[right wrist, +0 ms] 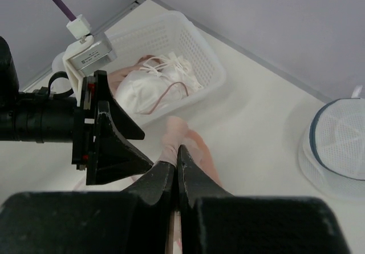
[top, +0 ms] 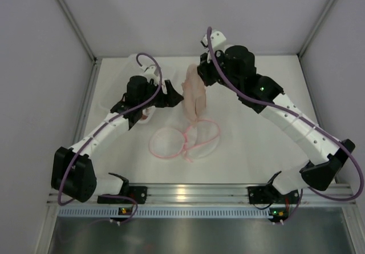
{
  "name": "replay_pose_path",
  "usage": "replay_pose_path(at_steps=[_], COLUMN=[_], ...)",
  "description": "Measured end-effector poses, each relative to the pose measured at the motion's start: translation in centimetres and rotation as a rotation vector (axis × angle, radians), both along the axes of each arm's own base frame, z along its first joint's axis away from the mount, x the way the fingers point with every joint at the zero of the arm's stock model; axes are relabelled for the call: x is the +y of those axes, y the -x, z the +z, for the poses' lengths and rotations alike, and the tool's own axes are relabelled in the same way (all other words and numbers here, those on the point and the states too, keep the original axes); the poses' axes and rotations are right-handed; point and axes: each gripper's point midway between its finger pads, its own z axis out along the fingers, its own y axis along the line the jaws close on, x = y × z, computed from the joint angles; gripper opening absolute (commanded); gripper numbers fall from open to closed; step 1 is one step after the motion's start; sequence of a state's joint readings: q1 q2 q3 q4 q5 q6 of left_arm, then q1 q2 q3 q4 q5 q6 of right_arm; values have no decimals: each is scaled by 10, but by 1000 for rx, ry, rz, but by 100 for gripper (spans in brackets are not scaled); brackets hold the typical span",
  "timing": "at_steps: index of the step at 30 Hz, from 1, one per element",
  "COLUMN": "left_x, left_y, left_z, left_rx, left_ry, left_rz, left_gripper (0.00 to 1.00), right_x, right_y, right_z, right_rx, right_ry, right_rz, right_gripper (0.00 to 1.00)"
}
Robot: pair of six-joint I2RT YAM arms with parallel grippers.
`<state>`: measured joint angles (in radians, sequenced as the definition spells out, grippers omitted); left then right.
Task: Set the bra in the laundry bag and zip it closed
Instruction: Adjust the bra.
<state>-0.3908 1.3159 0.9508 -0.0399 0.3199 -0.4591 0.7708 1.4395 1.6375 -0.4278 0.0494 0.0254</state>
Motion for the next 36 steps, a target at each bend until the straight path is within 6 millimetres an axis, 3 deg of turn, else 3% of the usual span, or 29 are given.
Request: replay_pose_path(at_steps=[8, 17, 23, 29, 36], left_x=[-15, -42, -60, -65, -73], left_y=[3, 15, 16, 15, 12], left_z=[-6, -36, -31, -38, -35], left_rx=[9, 86, 78, 93, 73], left_ry=[21, 10, 83, 115, 156], left_rz=[-55, -134, -187, -188, -207], left_gripper=[84, 84, 84, 84, 84], right_x=[-16, -39, -55, -68, -81], right_y=[9, 13, 14, 12, 22], right_z=[5, -24, -28, -23, -32], right_rx=[-22, 40, 55, 39, 43], right_ry=[-21, -15, -29, -30, -28], right_rz=[-21, -96, -166, -228, -234], right_gripper=[0, 0, 0, 0, 0])
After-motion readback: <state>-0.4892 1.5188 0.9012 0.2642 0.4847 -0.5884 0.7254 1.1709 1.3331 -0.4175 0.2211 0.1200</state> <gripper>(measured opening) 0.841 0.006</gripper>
